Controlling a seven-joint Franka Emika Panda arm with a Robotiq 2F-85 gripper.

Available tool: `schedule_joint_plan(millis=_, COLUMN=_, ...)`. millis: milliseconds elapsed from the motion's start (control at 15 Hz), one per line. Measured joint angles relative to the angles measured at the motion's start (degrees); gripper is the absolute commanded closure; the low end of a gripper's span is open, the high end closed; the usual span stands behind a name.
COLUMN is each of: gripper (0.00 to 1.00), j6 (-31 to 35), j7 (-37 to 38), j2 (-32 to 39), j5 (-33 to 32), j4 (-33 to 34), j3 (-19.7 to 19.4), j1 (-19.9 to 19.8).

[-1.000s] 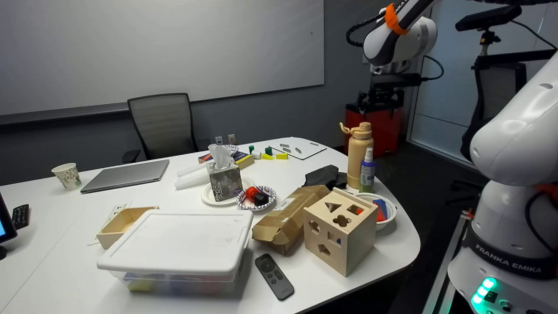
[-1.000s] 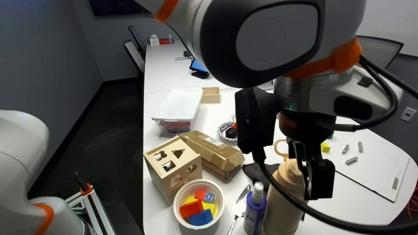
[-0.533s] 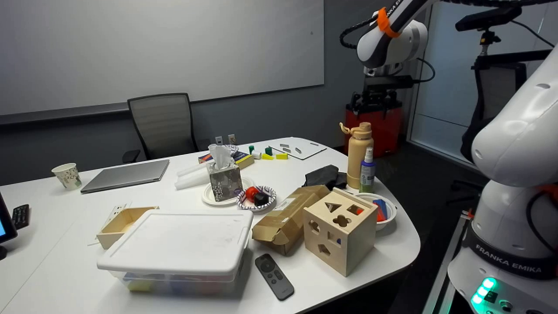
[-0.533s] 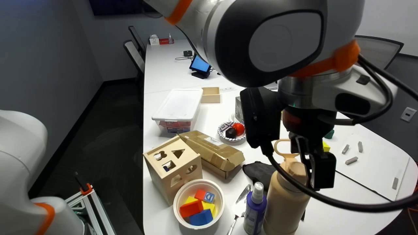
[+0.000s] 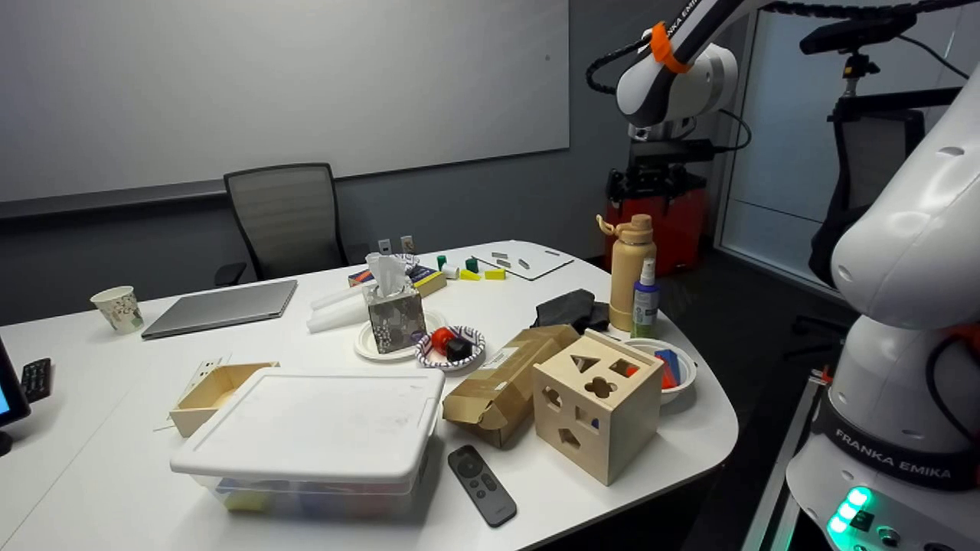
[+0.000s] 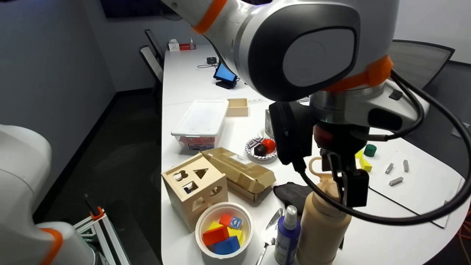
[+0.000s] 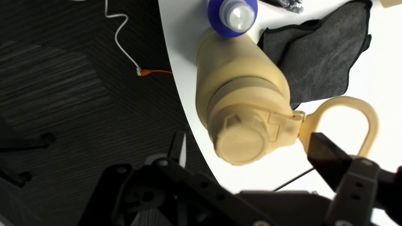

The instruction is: Twist the bottle to the left

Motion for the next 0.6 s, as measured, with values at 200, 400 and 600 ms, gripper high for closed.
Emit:
schedule_joint_plan(millis=200, gripper=0.32, j6=0.00, j7=0.00, j2=0.02, j5=0.00, j4=0.00, j3=-0.17, j1=0.00)
schedule_joint_plan(millis=400, gripper=0.58, j6=0.00, j7=0.00, j2=0.07, j5=0.00, j4=0.00, j3=-0.17, j1=0.00)
schedule_joint_plan(millis=600, gripper=0.80, j6=0.00, j7=0.00, j2=0.11, j5=0.00, j4=0.00, j3=-0.17, j1=0.00)
